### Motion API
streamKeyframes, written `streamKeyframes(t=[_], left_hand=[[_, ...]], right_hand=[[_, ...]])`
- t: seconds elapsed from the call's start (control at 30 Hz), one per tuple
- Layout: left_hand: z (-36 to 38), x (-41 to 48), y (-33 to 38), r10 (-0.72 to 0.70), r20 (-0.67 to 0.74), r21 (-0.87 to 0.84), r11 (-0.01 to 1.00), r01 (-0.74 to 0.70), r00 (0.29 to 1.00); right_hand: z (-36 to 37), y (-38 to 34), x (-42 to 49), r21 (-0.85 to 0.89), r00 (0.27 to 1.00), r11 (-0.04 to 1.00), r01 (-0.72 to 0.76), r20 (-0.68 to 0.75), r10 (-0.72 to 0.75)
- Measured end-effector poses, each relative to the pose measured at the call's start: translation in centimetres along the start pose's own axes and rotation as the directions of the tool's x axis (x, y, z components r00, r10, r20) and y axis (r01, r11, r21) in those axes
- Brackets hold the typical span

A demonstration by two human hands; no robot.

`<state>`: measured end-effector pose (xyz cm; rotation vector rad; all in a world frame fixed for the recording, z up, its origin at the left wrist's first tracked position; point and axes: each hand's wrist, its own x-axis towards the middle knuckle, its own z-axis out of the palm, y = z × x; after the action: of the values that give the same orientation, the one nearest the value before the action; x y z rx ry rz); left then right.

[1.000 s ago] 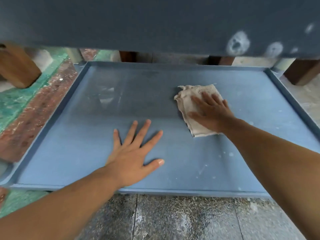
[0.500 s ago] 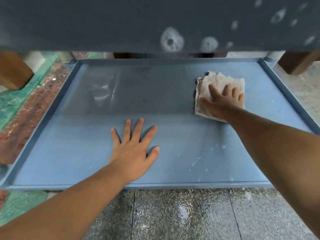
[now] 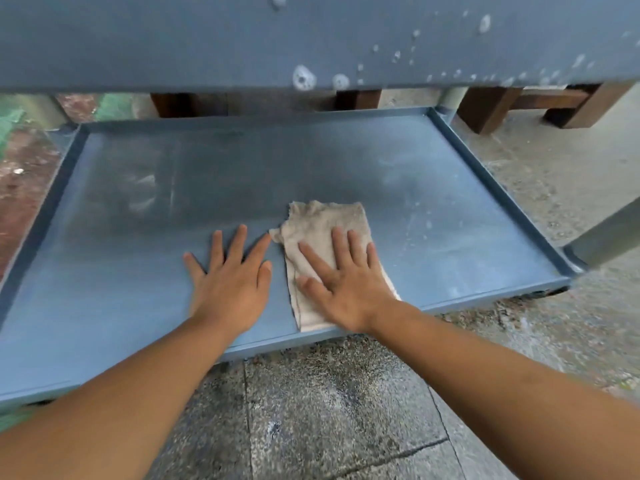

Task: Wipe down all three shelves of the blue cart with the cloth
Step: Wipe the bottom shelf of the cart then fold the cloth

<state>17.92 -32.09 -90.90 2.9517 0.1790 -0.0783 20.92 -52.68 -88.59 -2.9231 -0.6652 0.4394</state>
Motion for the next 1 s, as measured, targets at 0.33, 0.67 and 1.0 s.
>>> streamKeyframes(t=[0.33,0.67,1.0], left_hand=[[-0.8,-0.6,3.1,0.034,-0.215,-0.312,0.945,-0.101,0.976],[0.5,-0.1,5.8,0.013,-0.075,-0.066,0.998,-0.018,0.997],[1.0,-0.2,5.7,0.013,0.047,0.069,0.998,-0.017,0.999]], right_hand=[[-0.9,0.6,-0.3,-0.023,0.975,0.975,0.223,0.017,-0.222],[-2.6,8.5,2.7,-0.131,0.983,0.976,0.172,-0.038,-0.179],[-4.7,16.6,9.9,-0.024,0.986,0.996,-0.083,-0.147,0.078]])
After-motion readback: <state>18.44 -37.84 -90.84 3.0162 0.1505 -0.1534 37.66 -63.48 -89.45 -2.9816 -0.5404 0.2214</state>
